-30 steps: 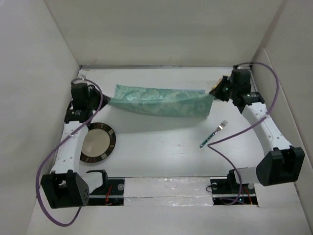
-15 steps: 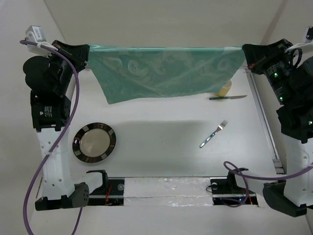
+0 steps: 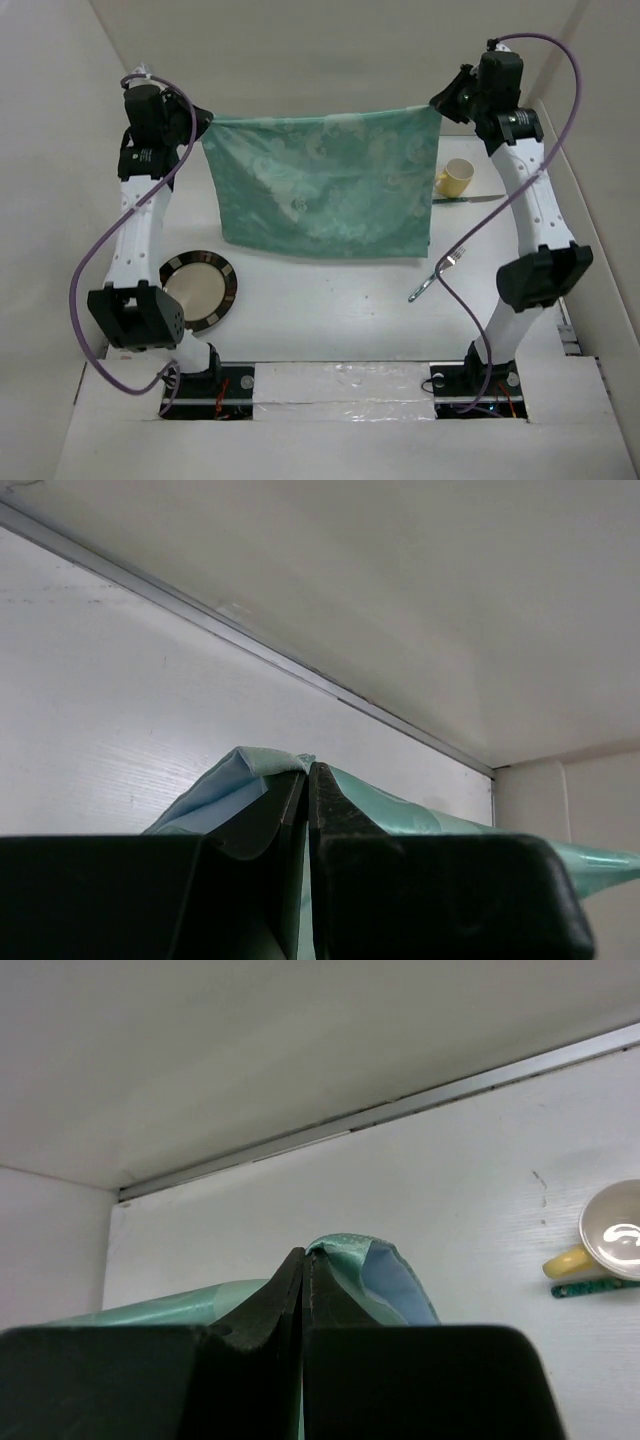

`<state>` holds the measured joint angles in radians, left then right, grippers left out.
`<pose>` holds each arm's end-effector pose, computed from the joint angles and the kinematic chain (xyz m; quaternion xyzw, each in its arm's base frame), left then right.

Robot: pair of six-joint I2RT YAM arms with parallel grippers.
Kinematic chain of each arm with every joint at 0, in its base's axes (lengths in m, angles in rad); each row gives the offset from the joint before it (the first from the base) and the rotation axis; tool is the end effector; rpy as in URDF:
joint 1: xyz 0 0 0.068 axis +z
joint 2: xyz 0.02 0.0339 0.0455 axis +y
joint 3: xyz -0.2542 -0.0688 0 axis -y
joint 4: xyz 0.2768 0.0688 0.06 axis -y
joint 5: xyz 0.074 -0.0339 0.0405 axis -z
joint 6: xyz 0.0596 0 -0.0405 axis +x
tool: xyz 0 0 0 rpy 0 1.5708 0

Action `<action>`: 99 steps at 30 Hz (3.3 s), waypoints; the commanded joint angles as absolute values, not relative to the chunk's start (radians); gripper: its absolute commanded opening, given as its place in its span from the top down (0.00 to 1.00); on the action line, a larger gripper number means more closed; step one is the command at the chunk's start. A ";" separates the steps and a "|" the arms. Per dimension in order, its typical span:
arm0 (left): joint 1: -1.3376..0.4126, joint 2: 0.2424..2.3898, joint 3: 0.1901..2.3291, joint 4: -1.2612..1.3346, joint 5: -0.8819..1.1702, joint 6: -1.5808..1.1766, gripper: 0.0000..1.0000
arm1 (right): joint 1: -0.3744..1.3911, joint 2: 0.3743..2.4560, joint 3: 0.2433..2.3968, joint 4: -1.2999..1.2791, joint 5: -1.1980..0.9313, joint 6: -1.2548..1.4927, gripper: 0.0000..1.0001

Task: Set the dinner table for one person

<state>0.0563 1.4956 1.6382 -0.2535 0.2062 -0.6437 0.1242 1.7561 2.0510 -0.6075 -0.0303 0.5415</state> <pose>0.3979 0.0102 0.4511 -0.1897 0.7198 -0.2654 0.6127 0.4377 0.0565 0.4601 0.1587 0.7928 0.2038 0.5521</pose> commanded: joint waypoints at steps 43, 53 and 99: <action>0.092 1.198 0.535 0.167 0.268 -0.684 1.00 | 0.072 1.505 0.899 -0.233 -0.207 0.532 1.00; 0.083 1.008 0.474 0.011 0.270 -0.676 1.00 | 0.054 1.388 0.822 -0.325 -0.178 0.519 1.00; 0.051 1.089 1.354 -0.178 0.462 -0.624 1.00 | 0.831 1.426 1.180 -0.312 -0.083 0.705 1.00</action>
